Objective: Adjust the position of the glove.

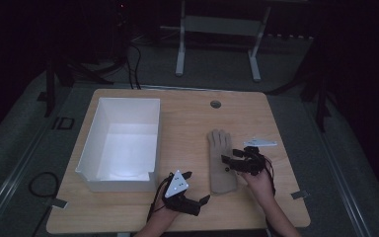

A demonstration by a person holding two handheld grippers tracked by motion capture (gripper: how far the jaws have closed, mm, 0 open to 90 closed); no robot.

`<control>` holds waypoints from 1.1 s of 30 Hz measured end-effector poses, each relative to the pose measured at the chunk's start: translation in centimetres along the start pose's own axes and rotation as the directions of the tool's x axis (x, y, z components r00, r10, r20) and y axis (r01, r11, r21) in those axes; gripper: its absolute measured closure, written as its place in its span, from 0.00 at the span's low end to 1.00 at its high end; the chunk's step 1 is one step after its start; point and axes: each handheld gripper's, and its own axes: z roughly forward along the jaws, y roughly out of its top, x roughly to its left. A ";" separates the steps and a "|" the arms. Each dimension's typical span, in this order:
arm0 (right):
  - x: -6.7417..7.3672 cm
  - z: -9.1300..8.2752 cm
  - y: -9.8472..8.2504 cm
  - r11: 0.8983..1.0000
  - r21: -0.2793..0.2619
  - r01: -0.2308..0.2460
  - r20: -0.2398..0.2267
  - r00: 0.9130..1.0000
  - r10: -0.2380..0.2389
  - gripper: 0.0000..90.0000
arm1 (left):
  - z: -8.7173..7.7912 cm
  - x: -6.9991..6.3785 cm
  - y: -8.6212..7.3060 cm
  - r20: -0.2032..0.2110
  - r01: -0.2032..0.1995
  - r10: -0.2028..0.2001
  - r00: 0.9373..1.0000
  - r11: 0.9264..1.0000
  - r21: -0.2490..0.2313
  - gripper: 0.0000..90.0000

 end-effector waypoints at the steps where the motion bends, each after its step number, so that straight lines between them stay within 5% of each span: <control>1: -0.2 -0.1 -0.1 1.000 -0.002 0.009 -0.026 1.000 -0.010 0.27 | 0.1 -0.1 0.0 -0.005 -0.005 0.005 1.000 1.000 0.011 0.00; 7: -0.9 -1.0 -0.4 0.996 -0.059 0.073 -0.116 0.990 -0.079 0.18 | 0.8 -1.0 0.5 -0.005 -0.100 0.100 0.995 0.994 0.036 0.00; 12: -2.3 -2.1 -0.5 0.988 -0.084 0.133 -0.125 0.982 -0.143 0.18 | 0.9 -1.3 1.2 0.017 -0.083 0.082 0.996 0.994 0.071 0.07; 16: -3.1 -3.1 -0.7 0.992 -0.072 0.100 -0.141 0.984 -0.109 0.16 | 0.9 -1.5 1.6 0.003 -0.089 0.089 0.996 0.990 0.111 0.07; 18: -3.4 -3.2 -0.7 0.994 -0.067 0.086 -0.151 0.984 -0.095 0.12 | 1.3 -1.3 1.9 0.032 -0.082 0.079 0.996 0.988 0.129 0.07; 22: -3.2 -2.9 -0.2 0.993 -0.059 0.099 -0.092 0.990 -0.104 0.12 | 2.4 -1.3 2.6 0.083 -0.131 0.119 0.989 0.980 0.152 0.10; 23: -3.1 -2.7 0.0 0.993 -0.052 0.108 -0.106 0.988 -0.113 0.14 | 2.7 -1.3 2.9 0.092 -0.147 0.133 0.987 0.977 0.157 0.10; 29: -3.8 -1.0 2.0 0.996 -0.033 0.080 -0.004 0.997 -0.080 0.49 | 4.9 -1.8 4.8 0.156 -0.210 0.185 0.970 0.965 0.160 0.16; 33: -5.3 1.0 3.4 1.000 -0.020 -0.017 -0.021 1.000 0.017 0.47 | 5.9 -2.1 5.5 0.192 -0.226 0.193 0.962 0.959 0.169 0.17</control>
